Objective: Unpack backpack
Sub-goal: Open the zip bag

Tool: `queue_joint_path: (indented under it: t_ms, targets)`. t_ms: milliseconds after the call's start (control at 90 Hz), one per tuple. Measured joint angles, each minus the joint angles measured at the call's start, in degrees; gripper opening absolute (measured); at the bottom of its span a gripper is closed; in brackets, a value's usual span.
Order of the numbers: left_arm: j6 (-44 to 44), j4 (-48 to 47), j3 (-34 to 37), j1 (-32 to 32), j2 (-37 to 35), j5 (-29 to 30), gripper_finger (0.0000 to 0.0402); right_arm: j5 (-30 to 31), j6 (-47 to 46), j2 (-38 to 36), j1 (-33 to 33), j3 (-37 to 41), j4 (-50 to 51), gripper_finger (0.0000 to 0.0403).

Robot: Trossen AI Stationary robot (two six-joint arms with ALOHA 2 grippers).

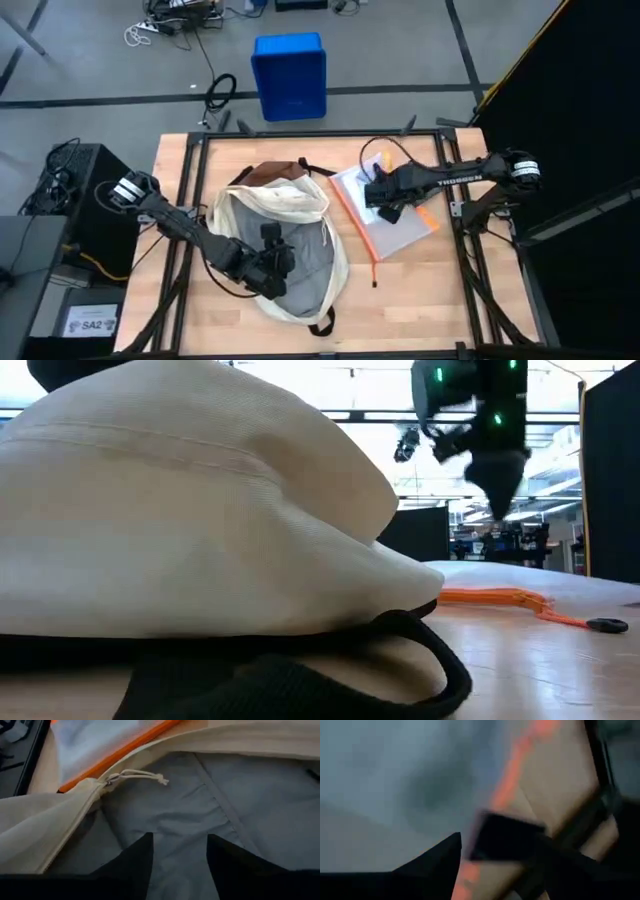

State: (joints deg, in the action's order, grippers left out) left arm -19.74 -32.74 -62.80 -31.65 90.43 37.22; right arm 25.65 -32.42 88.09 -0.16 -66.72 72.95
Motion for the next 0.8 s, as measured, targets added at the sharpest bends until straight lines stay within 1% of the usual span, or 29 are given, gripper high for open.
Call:
queue_joint_path:
  t_ms: [44,100,200,267,311,367,422,489,533,578,644,667,700,733,800]
  targets:
    - [-0.01,-0.51,-0.77,-0.22,-0.06,-0.36,0.0154,-1.07,2.37,0.00,1.97,-0.66,-4.59,0.0213]
    - [-0.02,-2.19,-1.96,-0.70,-0.49,0.54,0.0154,-3.52,6.40,0.00,4.46,-0.78,-12.78,0.0208]
    - [-0.55,-8.38,-6.20,-2.17,-1.36,5.38,0.0153,-10.14,14.60,0.00,9.30,-0.35,-28.58,0.0194]
    - [-1.69,-13.78,-10.78,-3.95,-2.01,8.31,0.0148,-14.28,19.60,0.00,12.72,0.35,-38.00,0.0182]
    - [-1.68,-16.72,-14.22,-5.67,-2.18,10.68,0.0144,-15.97,22.43,0.00,15.10,0.88,-42.81,0.0171]
    - [-1.66,-21.48,-18.39,-8.09,-2.27,16.02,0.0138,-16.44,24.97,0.00,17.96,1.68,-47.80,0.0156]
    - [-2.32,-28.26,-21.57,-9.96,-2.27,23.45,0.0131,-16.46,26.72,0.10,20.39,2.76,-52.84,0.0136]
    - [-5.24,-36.36,-24.30,-10.85,-2.27,32.21,0.0122,-16.93,27.61,0.89,22.60,3.68,-56.74,0.0109]
    - [-8.76,-42.65,-25.81,-10.64,-2.53,35.78,0.0116,-17.16,27.55,1.53,24.01,4.43,-58.07,0.0089]
    - [-12.85,-48.68,-27.09,-9.38,-2.82,36.82,0.0108,-18.06,27.03,2.73,24.82,4.75,-61.30,0.0069]
    - [-19.94,-57.01,-28.63,-6.22,-3.62,36.37,0.0095,-20.44,26.90,4.80,26.07,5.48,-63.26,0.0038]
    - [-21.71,-57.87,-28.68,-4.62,-3.95,35.93,0.0089,-21.59,26.83,5.62,26.27,5.56,-64.52,0.0028]
    - [-21.61,-57.11,-28.49,-2.01,-5.10,35.22,0.0081,-23.50,26.87,7.22,26.51,5.56,-65.90,0.0015]
    - [-19.58,-55.96,-27.71,0.31,-6.39,34.22,0.0071,-25.63,26.87,9.31,26.75,5.56,-67.16,0.0008]
    - [-16.69,-55.82,-27.30,6.36,-7.61,31.65,0.0050,-28.99,26.64,12.80,26.88,5.60,-69.36,0.0008]
